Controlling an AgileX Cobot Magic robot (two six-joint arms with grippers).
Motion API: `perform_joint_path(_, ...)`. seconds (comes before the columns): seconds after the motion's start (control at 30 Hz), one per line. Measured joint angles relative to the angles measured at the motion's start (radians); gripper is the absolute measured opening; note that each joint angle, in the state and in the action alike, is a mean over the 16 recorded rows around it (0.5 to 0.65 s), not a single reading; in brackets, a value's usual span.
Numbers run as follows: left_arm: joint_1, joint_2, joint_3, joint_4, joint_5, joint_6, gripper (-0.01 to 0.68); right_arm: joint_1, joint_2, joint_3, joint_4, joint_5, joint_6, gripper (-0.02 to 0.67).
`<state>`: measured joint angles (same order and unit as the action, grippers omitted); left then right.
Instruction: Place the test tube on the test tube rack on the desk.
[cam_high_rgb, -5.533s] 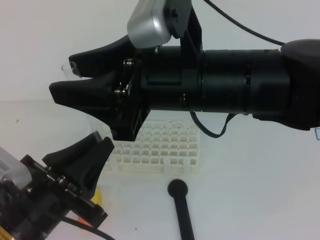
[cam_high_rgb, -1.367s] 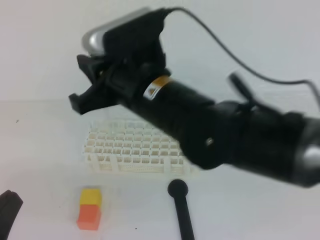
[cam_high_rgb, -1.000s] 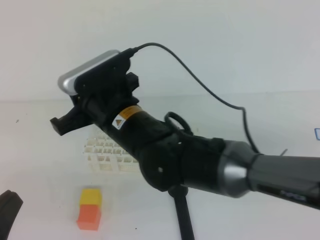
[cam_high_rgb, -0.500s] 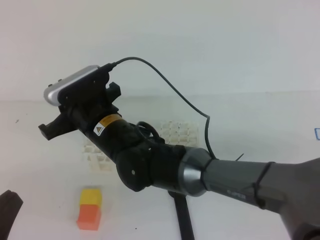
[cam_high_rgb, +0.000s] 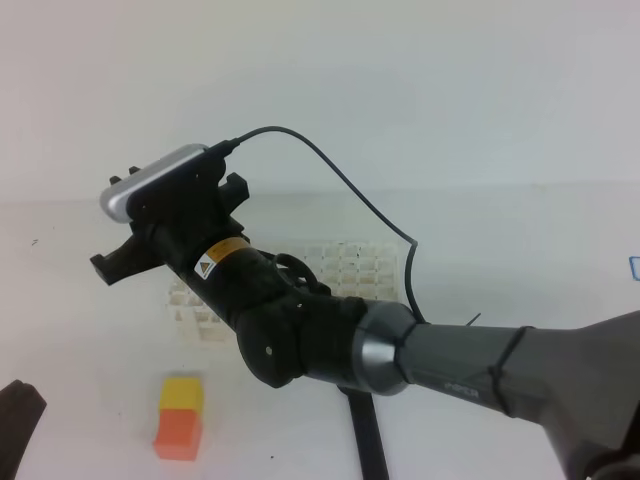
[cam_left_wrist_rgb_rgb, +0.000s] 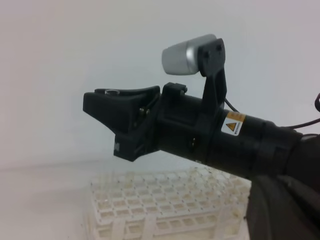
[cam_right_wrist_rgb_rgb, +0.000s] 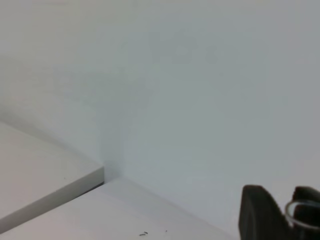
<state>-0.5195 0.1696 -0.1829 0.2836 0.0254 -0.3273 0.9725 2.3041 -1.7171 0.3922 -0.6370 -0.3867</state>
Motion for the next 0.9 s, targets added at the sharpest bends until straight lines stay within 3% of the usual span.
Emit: perform_joint_path(0.9, 0.0, 0.0, 0.0, 0.0, 0.002, 0.0, -0.001, 0.003, 0.056, 0.006, 0.026, -0.005, -0.001, 0.117)
